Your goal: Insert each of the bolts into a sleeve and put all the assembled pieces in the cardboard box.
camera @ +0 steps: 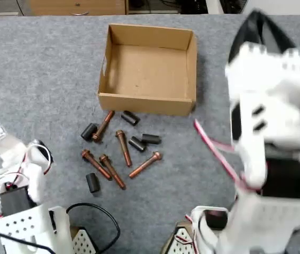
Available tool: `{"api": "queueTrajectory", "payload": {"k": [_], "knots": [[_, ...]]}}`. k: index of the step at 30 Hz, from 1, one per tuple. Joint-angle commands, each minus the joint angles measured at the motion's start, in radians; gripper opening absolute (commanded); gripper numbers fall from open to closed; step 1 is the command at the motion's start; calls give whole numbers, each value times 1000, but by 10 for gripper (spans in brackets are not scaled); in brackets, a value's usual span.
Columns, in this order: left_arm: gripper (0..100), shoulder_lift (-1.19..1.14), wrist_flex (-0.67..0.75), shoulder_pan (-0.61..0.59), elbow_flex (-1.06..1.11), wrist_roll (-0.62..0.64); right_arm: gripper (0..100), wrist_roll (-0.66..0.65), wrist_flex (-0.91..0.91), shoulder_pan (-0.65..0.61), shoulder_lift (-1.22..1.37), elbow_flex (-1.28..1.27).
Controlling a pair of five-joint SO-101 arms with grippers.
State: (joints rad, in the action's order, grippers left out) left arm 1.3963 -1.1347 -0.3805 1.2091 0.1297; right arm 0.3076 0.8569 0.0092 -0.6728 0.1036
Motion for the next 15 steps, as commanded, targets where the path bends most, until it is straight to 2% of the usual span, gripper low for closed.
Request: {"api": "queueTrajectory", "payload": {"k": [1,4,10,15], "knots": [[19,-4,5,-12,64,6,5,-153,-52,-104,199,163],[19,-4,51,-12,149,6,5,-390,12,-180,326,254],[19,-4,176,-12,327,6,9,-620,353,-358,513,438],[19,-4,193,-14,342,6,9,-847,591,-414,665,541]]}}
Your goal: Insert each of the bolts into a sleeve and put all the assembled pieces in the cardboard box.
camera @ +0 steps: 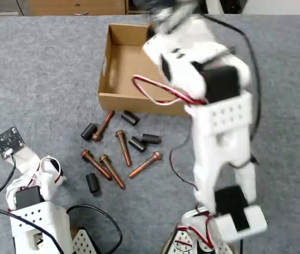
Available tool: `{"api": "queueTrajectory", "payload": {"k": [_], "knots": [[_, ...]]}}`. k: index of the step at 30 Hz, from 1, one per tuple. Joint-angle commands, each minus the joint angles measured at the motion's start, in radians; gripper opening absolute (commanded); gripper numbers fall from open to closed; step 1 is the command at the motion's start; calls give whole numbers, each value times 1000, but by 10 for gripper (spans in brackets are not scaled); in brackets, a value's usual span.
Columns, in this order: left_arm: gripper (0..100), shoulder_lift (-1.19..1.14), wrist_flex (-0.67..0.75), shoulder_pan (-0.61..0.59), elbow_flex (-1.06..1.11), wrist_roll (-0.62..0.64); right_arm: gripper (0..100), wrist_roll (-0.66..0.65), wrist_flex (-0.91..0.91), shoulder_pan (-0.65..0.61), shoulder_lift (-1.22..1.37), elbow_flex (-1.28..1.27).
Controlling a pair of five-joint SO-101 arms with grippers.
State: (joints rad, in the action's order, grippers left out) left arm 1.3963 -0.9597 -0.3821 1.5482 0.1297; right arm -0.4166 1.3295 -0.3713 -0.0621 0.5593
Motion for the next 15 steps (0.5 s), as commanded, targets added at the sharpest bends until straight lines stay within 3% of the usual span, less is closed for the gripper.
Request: {"api": "queueTrajectory", "payload": {"k": [1,7,15], "knots": [[19,-4,18,-12,6,6,9,-173,166,-41,77,91],[19,-4,12,-12,9,0,9,-423,439,-84,188,105],[19,-4,11,-12,21,-2,10,-485,451,-122,242,-24]]}}
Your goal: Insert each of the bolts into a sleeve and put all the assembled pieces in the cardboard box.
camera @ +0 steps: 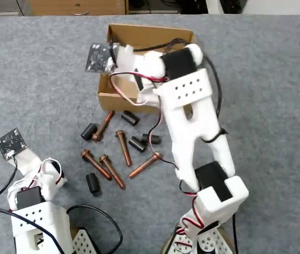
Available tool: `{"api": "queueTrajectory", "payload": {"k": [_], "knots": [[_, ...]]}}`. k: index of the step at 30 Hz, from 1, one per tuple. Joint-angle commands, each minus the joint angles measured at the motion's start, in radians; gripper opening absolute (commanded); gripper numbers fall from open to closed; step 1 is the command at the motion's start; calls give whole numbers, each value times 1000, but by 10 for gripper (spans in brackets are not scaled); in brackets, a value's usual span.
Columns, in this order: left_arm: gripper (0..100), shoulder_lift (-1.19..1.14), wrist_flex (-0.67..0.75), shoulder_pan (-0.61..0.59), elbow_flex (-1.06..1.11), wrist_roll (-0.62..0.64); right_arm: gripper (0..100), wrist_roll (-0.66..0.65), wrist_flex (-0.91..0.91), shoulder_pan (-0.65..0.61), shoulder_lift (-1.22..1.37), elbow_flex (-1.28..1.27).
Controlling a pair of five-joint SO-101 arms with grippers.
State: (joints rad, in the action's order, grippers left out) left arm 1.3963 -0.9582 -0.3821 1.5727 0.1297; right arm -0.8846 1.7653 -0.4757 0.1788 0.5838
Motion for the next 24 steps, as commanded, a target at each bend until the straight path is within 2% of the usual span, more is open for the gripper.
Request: {"api": "queueTrajectory", "payload": {"k": [1,7,16,24], "knots": [[19,-4,9,-12,-3,-2,15,-17,15,-19,1,-87],[19,-4,9,-12,-5,-2,111,-18,-58,-15,1,-315],[19,-4,9,-12,-3,-2,99,-18,-264,-18,2,-624],[19,-4,9,-12,-3,-2,99,-18,-364,-19,2,-759]]}}
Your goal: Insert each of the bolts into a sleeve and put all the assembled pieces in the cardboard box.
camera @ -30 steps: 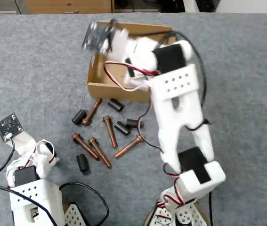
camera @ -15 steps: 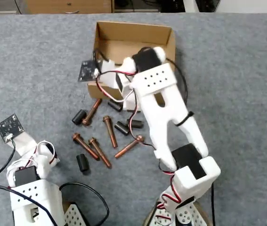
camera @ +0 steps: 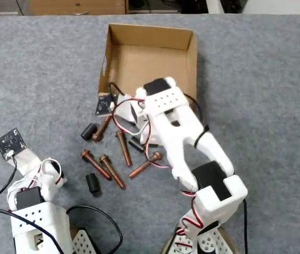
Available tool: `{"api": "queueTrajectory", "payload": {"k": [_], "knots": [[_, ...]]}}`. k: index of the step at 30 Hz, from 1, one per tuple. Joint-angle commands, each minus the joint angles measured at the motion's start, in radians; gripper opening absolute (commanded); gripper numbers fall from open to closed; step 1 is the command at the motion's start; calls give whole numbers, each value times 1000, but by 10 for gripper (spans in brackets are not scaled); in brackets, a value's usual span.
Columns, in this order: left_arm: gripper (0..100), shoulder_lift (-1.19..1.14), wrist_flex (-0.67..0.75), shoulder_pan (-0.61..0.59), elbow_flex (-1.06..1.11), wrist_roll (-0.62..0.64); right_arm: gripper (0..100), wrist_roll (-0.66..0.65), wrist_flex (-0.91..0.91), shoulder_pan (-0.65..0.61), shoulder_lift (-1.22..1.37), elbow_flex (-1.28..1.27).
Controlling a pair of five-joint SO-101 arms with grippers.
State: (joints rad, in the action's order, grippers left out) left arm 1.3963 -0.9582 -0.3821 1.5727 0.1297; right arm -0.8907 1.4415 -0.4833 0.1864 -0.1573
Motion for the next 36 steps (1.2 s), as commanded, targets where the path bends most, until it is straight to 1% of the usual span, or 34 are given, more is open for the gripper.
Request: {"api": "queueTrajectory", "payload": {"k": [1,13,33,36], "knots": [[19,-4,9,-12,-2,-2,99,-12,-51,-12,-5,-28],[19,-4,9,-11,0,-2,101,-12,-193,-10,10,-116],[19,-4,9,-9,0,-2,99,-12,-184,-4,213,33],[19,-4,9,-9,0,-2,101,-12,-130,1,200,50]]}}
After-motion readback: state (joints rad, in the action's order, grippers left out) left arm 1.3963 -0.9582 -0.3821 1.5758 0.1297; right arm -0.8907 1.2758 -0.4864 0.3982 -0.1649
